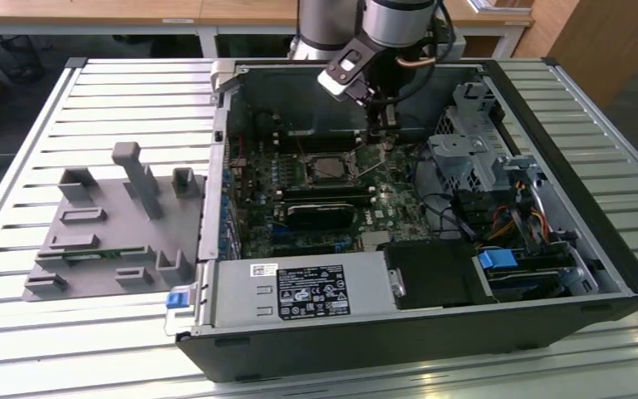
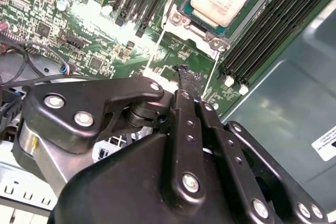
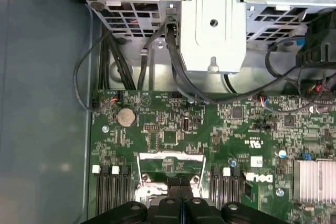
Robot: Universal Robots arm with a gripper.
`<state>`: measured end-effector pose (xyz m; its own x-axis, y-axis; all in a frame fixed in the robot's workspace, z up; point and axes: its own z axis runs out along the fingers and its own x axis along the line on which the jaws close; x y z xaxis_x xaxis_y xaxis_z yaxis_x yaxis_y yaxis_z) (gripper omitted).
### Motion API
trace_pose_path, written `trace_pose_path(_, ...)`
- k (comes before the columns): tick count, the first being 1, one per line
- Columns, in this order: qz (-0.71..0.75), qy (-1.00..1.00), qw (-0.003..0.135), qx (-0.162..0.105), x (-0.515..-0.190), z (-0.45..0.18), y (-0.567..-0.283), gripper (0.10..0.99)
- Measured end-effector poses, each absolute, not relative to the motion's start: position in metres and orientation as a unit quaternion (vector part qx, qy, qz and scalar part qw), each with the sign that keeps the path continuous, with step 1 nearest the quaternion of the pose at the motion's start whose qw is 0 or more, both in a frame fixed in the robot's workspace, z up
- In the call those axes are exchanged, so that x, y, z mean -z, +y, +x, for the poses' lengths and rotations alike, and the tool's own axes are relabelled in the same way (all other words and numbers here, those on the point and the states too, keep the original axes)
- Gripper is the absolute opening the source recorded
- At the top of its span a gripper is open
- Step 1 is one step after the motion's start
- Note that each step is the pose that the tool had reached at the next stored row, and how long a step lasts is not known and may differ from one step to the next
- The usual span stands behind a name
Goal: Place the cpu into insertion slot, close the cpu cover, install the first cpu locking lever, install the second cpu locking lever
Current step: 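Close the cpu cover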
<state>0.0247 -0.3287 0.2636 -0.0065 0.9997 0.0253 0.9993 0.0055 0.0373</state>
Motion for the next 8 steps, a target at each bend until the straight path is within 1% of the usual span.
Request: trace_pose_path(8,0.692,0.721,0.004,-0.022,-0.2609,0.0294,-0.3278,0.106)
